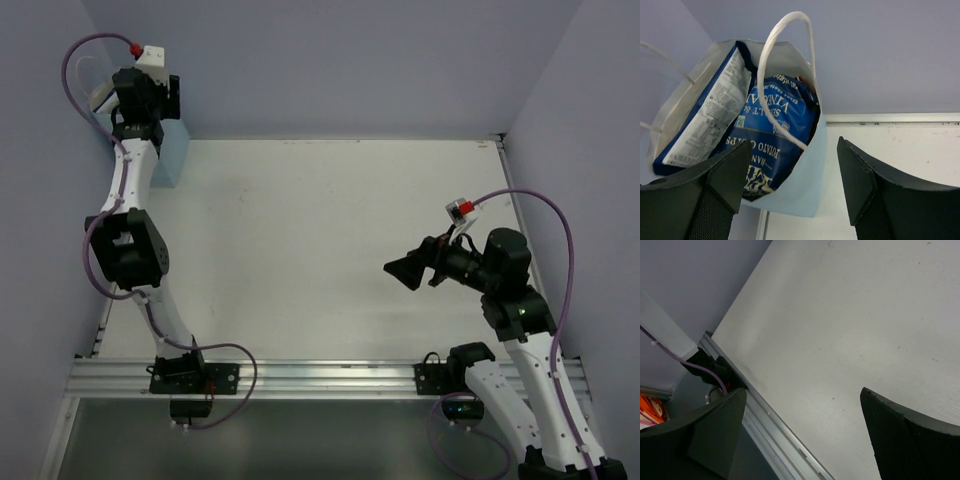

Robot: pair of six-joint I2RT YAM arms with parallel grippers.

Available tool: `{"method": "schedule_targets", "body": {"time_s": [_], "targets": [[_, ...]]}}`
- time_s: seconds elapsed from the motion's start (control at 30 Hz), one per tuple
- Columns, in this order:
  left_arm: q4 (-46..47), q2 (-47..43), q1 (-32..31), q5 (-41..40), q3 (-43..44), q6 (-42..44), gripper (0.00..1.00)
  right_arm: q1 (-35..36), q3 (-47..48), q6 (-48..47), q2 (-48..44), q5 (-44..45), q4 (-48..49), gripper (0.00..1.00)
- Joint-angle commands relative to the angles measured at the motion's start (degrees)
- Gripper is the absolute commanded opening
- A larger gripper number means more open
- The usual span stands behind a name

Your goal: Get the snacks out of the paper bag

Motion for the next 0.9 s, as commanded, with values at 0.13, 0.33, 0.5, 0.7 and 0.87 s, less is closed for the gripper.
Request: {"method": "schedule_targets", "body": {"time_s": [0.13,0.33,0.5,0.7,0.87], "targets": [[0.2,6.5,0.7,5.0,8.7,1.4,0.75,0.2,1.8,-0.4,1.2,1.1,-1.0,0.99],[-0.8,8.9,0.9,5.3,9.2,0.7,0.68,0.2,0.9,0.1,1.6,1.1,-0.2,0.99],[0.2,7.0,0.9,7.2,7.4,-1.6,0.31,0.2,0.7,-0.1,1.2,1.5,-0.3,0.99],[0.7,2.6,0.8,9.6,5.3,-3.8,0.0,0.2,-0.5,0.1,0.9,0.5,1.0,0.99],[0.8,-3.2,0.1,16.3,-2.5,-7.2,0.0,0.2,-1.0,-0.4,-0.2,-0.1,1.8,0.99]]}}
